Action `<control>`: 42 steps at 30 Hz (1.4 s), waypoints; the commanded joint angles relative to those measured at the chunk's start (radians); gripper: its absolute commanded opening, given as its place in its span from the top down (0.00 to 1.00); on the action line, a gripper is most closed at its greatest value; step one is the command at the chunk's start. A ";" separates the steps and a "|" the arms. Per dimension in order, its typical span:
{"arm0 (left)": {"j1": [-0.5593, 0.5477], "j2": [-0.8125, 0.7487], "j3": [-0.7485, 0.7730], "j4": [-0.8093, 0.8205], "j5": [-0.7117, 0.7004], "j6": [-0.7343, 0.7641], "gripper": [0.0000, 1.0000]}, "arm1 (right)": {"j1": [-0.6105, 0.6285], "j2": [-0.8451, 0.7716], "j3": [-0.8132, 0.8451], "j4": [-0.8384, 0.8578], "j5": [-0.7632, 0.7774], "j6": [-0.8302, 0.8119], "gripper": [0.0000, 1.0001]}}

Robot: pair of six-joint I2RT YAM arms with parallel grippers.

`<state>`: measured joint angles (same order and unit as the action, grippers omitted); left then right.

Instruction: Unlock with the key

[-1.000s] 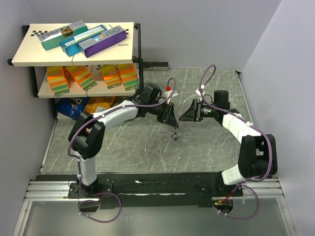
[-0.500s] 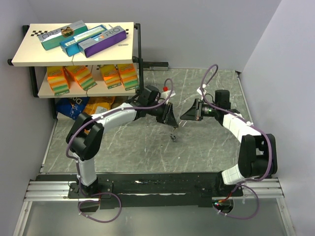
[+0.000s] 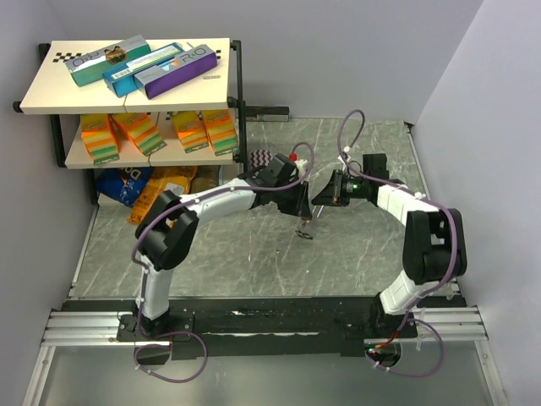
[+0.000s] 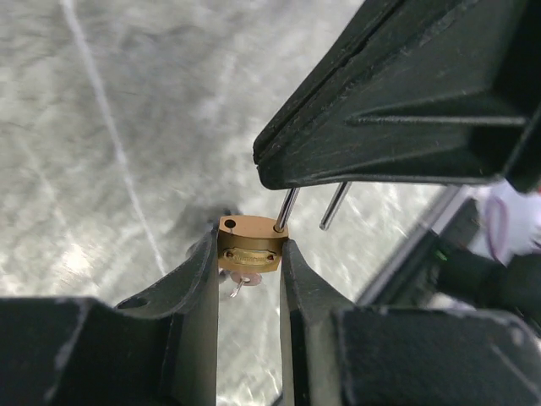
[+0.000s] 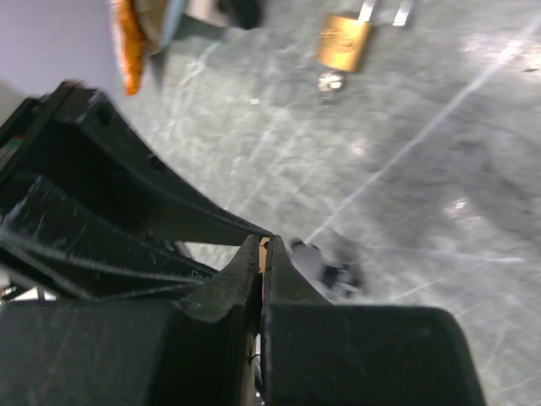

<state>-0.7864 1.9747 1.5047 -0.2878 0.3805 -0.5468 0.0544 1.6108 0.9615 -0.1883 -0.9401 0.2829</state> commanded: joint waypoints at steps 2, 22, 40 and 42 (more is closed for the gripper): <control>0.009 0.065 0.117 -0.013 -0.199 -0.088 0.99 | 0.007 0.084 0.052 -0.007 0.136 -0.039 1.00; 0.016 0.352 0.410 -0.172 -0.439 -0.128 0.99 | 0.010 0.414 0.364 -0.022 0.271 -0.016 0.99; 0.044 0.380 0.391 -0.162 -0.354 -0.137 0.48 | 0.021 0.509 0.507 -0.129 0.276 -0.017 0.60; 0.045 0.363 0.370 -0.136 -0.338 -0.136 0.43 | 0.021 0.506 0.503 -0.128 0.276 -0.016 0.59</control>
<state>-0.7380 2.3516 1.9038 -0.4271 0.0273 -0.6781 0.0803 2.1201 1.4265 -0.3096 -0.6701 0.2783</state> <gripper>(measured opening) 0.528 0.395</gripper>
